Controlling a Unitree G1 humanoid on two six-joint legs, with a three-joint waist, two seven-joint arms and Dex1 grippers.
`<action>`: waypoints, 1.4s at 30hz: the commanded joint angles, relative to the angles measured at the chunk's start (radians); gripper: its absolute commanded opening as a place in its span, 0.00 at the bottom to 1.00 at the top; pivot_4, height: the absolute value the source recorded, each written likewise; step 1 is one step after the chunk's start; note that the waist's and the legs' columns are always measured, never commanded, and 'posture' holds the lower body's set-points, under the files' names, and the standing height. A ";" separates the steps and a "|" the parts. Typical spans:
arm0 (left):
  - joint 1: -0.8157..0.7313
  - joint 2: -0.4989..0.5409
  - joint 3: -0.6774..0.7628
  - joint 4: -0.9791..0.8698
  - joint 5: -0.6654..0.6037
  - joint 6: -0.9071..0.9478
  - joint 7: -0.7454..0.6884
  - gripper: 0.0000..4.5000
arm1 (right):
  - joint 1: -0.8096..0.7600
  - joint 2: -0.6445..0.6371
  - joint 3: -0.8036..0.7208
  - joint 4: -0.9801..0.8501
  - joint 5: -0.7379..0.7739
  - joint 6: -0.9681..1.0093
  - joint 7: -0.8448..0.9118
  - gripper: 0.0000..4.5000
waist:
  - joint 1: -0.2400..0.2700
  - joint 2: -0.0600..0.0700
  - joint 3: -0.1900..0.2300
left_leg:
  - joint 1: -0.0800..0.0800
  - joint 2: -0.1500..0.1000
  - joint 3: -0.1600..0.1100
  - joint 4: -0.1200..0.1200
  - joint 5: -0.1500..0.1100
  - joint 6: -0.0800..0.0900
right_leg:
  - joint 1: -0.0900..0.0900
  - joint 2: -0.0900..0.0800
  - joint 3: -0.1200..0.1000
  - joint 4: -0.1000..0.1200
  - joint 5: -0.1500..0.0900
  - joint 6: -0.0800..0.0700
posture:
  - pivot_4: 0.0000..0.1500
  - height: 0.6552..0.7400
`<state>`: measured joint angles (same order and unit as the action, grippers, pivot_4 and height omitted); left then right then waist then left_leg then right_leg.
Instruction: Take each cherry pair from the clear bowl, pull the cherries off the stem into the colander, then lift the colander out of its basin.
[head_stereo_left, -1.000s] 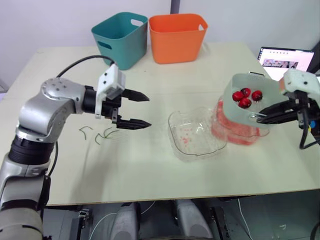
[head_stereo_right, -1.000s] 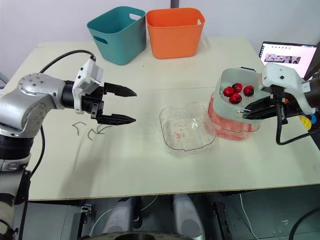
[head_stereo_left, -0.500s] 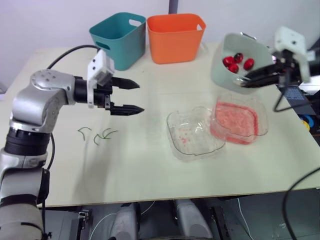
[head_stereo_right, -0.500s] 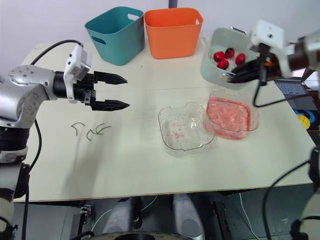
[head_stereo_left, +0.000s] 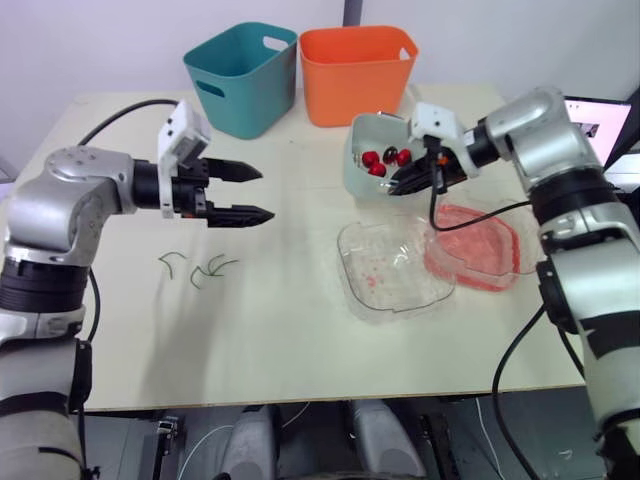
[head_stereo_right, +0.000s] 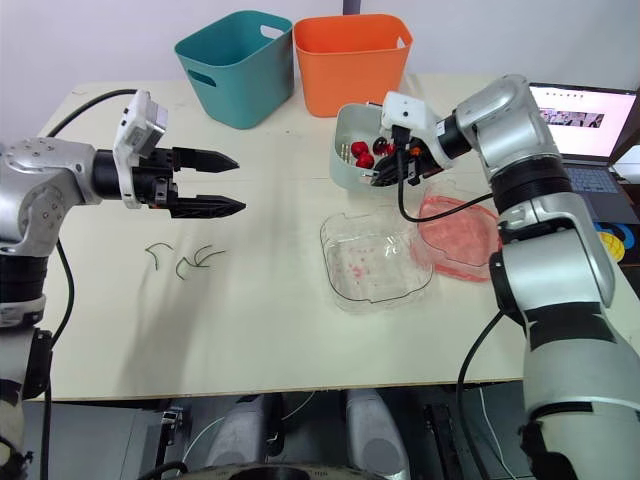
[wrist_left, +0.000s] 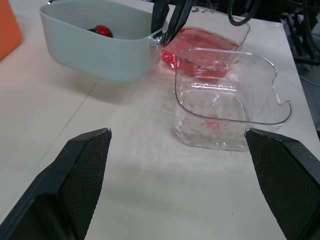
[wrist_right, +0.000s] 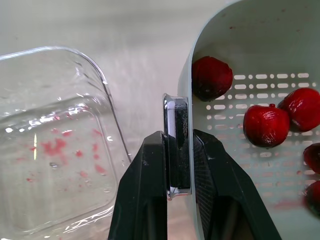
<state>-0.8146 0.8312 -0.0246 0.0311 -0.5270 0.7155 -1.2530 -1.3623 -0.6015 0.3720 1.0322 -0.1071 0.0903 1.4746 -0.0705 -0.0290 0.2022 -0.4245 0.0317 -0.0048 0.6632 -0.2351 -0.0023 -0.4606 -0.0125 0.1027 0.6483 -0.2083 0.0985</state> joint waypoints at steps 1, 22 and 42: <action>0.024 0.016 0.048 -0.074 -0.027 0.012 0.024 1.00 | -0.056 0.034 0.009 0.109 -0.065 -0.084 -0.058 0.09 | -0.002 0.000 0.000 | 0.000 0.000 0.000 0.000 0.000 0.000 | 0.000 0.000 0.000 0.000 0.000 0.000 | 1.00 1.00; 0.051 0.033 0.071 -0.032 -0.014 -0.015 0.048 1.00 | -0.126 -0.037 -0.205 0.173 -0.024 -0.110 -0.165 0.69 | -0.003 0.000 0.000 | 0.001 0.000 0.000 0.000 0.000 0.000 | 0.000 0.000 0.000 0.001 0.000 0.000 | 1.00 1.00; 0.341 0.155 0.280 -0.049 -0.108 0.115 0.086 1.00 | 1.105 -0.438 -1.152 -1.096 0.498 0.870 -0.258 0.99 | 0.001 0.000 -0.001 | 0.019 0.000 0.000 -0.004 -0.001 0.001 | 0.017 0.001 0.001 -0.001 -0.009 -0.003 | 1.00 1.00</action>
<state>-0.4930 0.9793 0.1990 0.0116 -0.6052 0.8104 -1.1889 -0.3112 -1.0417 -0.6798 -0.0141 0.3699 0.9355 1.2224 -0.0697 -0.0290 0.2015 -0.4055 0.0320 -0.0043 0.6592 -0.2361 -0.0012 -0.4430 -0.0122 0.1036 0.6466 -0.2179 0.0955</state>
